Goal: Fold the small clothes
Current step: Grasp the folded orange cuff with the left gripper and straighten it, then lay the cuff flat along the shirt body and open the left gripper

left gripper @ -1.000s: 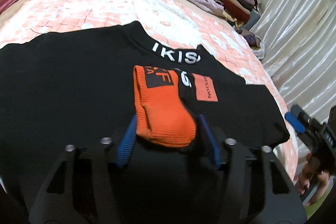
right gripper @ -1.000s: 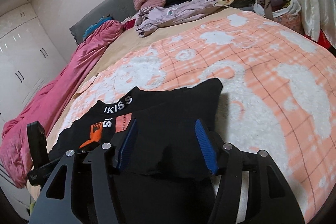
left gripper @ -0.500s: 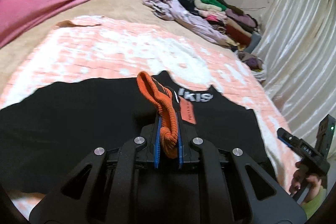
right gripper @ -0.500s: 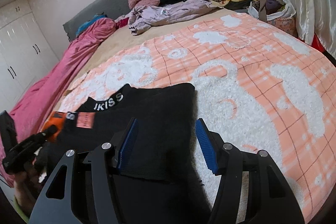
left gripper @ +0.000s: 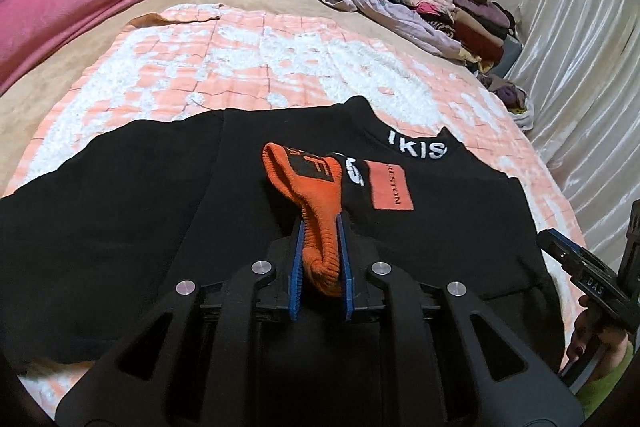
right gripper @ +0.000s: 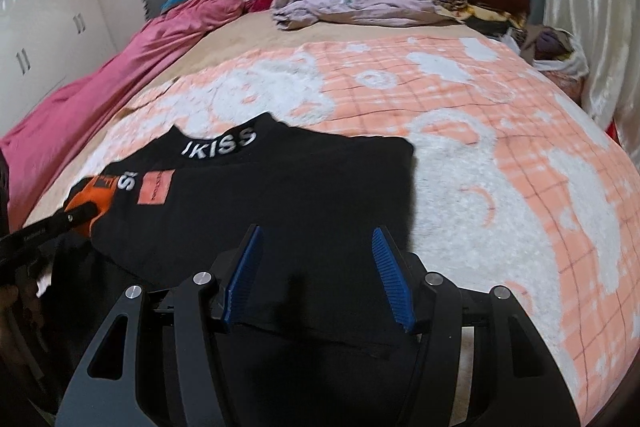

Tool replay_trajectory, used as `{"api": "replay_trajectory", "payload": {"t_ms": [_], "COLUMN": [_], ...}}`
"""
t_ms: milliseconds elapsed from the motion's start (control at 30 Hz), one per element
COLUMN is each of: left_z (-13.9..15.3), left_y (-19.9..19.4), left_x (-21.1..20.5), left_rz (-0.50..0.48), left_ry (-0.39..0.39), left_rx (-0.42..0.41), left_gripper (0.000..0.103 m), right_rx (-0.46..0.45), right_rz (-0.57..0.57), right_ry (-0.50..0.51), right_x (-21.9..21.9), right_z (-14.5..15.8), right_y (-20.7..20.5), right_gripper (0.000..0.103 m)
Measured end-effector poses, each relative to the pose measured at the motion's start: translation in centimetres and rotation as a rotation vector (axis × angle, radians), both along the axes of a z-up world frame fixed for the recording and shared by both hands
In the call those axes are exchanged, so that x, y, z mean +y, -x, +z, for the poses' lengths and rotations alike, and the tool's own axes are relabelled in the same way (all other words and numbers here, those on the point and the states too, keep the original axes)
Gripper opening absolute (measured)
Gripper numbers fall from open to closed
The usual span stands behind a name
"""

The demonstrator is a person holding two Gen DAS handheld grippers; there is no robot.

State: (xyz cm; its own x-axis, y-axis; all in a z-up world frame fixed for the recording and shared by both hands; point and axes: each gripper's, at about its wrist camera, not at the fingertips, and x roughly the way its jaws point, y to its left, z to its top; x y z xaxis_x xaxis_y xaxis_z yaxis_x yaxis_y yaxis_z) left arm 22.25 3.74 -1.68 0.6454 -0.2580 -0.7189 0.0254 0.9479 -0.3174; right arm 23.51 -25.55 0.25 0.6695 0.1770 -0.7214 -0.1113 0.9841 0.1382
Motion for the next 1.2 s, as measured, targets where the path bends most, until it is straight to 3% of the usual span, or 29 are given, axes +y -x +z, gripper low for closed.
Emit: {"api": "replay_trajectory", "payload": {"t_ms": [200, 333, 533, 600, 733, 867, 1033, 1133, 1200], "left_z": [0.1, 0.2, 1.4, 2.1, 3.1, 3.2, 1.6, -0.6, -1.9], "left_y": [0.0, -0.1, 0.6, 0.9, 1.4, 1.4, 0.4, -0.5, -0.7], "left_x": [0.9, 2.3, 3.5, 3.1, 1.3, -1.9, -4.4, -4.8, -4.2], "left_rz": [0.032, 0.085, 0.120, 0.105, 0.043, -0.068, -0.136, -0.146, -0.137], "left_ry": [-0.020, -0.045, -0.026, -0.026, -0.018, -0.024, -0.080, -0.122, -0.100], "left_rx": [0.013, 0.011, -0.031, -0.056, -0.101, -0.120, -0.090, -0.017, 0.027], "left_gripper": [0.009, 0.009, 0.009, 0.010, 0.025, 0.026, 0.026, 0.026, 0.024], "right_rx": [0.112, 0.091, 0.057, 0.042, 0.022, 0.023, -0.005, -0.008, 0.001], "right_rz": [0.000, 0.017, 0.017, 0.011, -0.012, -0.037, -0.036, -0.017, 0.000], "right_ry": [0.057, 0.098, -0.015, -0.033, -0.061, -0.077, -0.057, -0.047, -0.038], "right_x": [0.0, 0.6, -0.4, -0.8, -1.6, -2.5, -2.7, -2.4, -1.9], "right_z": [-3.0, -3.3, -2.1, -1.4, -0.7, -0.4, 0.8, 1.2, 1.1], "right_y": [-1.3, -0.9, 0.2, 0.6, 0.9, 0.1, -1.7, -3.2, -4.3], "right_gripper": [0.056, 0.059, 0.062, 0.064, 0.064, 0.064, 0.064, 0.064, 0.064]}}
